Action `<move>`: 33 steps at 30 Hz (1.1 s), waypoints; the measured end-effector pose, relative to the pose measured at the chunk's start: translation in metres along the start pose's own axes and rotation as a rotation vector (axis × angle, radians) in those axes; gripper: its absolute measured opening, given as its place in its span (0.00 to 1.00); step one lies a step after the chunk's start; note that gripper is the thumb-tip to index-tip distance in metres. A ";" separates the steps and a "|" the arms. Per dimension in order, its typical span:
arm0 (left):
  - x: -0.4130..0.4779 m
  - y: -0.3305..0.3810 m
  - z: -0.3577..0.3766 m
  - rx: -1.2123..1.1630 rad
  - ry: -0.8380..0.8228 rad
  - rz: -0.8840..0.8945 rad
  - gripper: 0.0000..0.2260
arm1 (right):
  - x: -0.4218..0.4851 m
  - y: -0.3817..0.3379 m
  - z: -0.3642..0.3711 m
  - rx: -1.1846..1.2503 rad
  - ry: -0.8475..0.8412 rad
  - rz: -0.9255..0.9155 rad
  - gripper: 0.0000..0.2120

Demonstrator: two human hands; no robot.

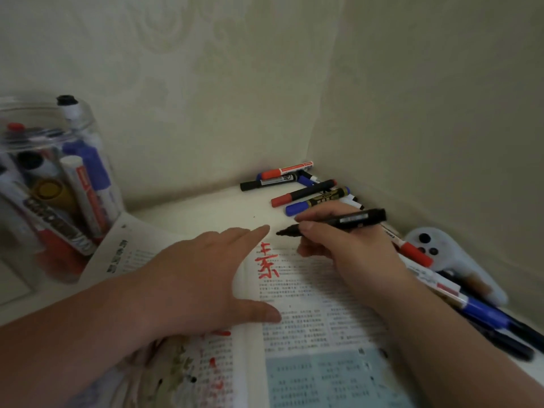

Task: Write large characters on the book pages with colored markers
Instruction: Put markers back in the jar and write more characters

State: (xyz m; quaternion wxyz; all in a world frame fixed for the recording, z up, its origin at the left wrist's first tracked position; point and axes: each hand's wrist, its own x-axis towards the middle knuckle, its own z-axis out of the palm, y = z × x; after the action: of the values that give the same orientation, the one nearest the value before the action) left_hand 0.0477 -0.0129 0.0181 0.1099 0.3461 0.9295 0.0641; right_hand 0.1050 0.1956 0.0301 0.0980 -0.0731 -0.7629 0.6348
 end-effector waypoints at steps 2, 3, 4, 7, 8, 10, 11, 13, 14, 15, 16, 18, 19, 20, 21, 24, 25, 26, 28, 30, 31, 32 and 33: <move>-0.001 0.001 -0.002 0.002 -0.010 -0.032 0.55 | -0.004 0.000 0.004 -0.081 -0.075 0.010 0.06; -0.001 0.001 -0.003 0.007 -0.015 -0.046 0.55 | -0.004 0.000 0.005 -0.136 -0.090 0.015 0.06; 0.000 0.001 -0.003 0.014 -0.022 -0.059 0.56 | -0.003 0.001 0.005 -0.200 -0.083 0.018 0.06; 0.001 0.001 -0.004 0.031 -0.040 -0.076 0.57 | 0.008 0.004 0.002 -0.328 0.016 0.052 0.04; 0.002 0.001 -0.004 0.036 -0.042 -0.075 0.57 | 0.011 0.005 0.000 -0.312 0.049 0.065 0.03; 0.002 0.000 -0.004 0.045 -0.040 -0.064 0.56 | 0.015 0.007 -0.003 -0.284 0.071 0.076 0.03; 0.002 0.000 -0.004 0.050 -0.029 -0.053 0.56 | 0.016 0.007 -0.003 -0.282 0.055 0.082 0.03; 0.002 -0.001 -0.001 0.060 0.016 -0.027 0.53 | 0.015 0.008 -0.003 -0.267 -0.003 0.105 0.03; 0.003 -0.001 0.001 0.066 0.041 -0.019 0.51 | 0.015 0.009 -0.003 -0.246 -0.025 0.120 0.03; 0.003 -0.001 0.002 0.072 0.062 -0.016 0.49 | 0.015 0.008 -0.003 -0.221 -0.038 0.130 0.03; 0.004 -0.001 0.004 0.078 0.074 -0.015 0.47 | 0.016 0.008 -0.003 -0.215 -0.045 0.132 0.03; 0.005 -0.002 0.006 0.089 0.082 -0.017 0.46 | 0.017 0.008 -0.003 -0.280 -0.058 0.121 0.04; 0.005 -0.002 0.006 0.093 0.084 -0.018 0.45 | 0.018 0.008 -0.003 -0.321 -0.060 0.115 0.04; 0.005 -0.003 0.007 0.098 0.084 -0.019 0.45 | 0.018 0.008 -0.002 -0.352 -0.057 0.114 0.03; 0.005 -0.003 0.006 0.100 0.082 -0.020 0.45 | 0.018 0.008 -0.002 -0.371 -0.048 0.117 0.02; 0.005 -0.003 0.006 0.098 0.076 -0.023 0.46 | 0.019 0.009 0.000 -0.409 -0.030 0.127 0.03; 0.005 -0.003 0.006 0.098 0.076 -0.022 0.46 | 0.019 0.008 0.000 -0.421 -0.036 0.131 0.03; 0.005 -0.003 0.006 0.098 0.076 -0.021 0.46 | 0.018 0.007 0.001 -0.438 -0.046 0.134 0.03; 0.005 -0.002 0.006 0.098 0.076 -0.019 0.46 | 0.018 0.004 0.003 -0.480 -0.062 0.142 0.04; 0.004 -0.002 0.006 0.102 0.075 -0.019 0.45 | 0.018 0.001 0.003 -0.522 -0.066 0.150 0.06; 0.005 -0.002 0.005 0.102 0.073 -0.021 0.45 | 0.019 0.000 0.004 -0.544 -0.057 0.151 0.07; 0.005 -0.002 0.005 0.102 0.069 -0.022 0.46 | 0.019 -0.001 0.004 -0.566 -0.038 0.151 0.08; 0.005 -0.002 0.005 0.102 0.065 -0.024 0.46 | 0.020 -0.001 0.003 -0.589 -0.010 0.154 0.09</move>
State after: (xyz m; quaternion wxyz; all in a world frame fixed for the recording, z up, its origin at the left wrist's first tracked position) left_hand 0.0442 -0.0108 0.0118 0.0625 0.3380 0.9387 0.0267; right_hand 0.0851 0.1969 0.0314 0.0203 -0.1526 -0.9069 0.3921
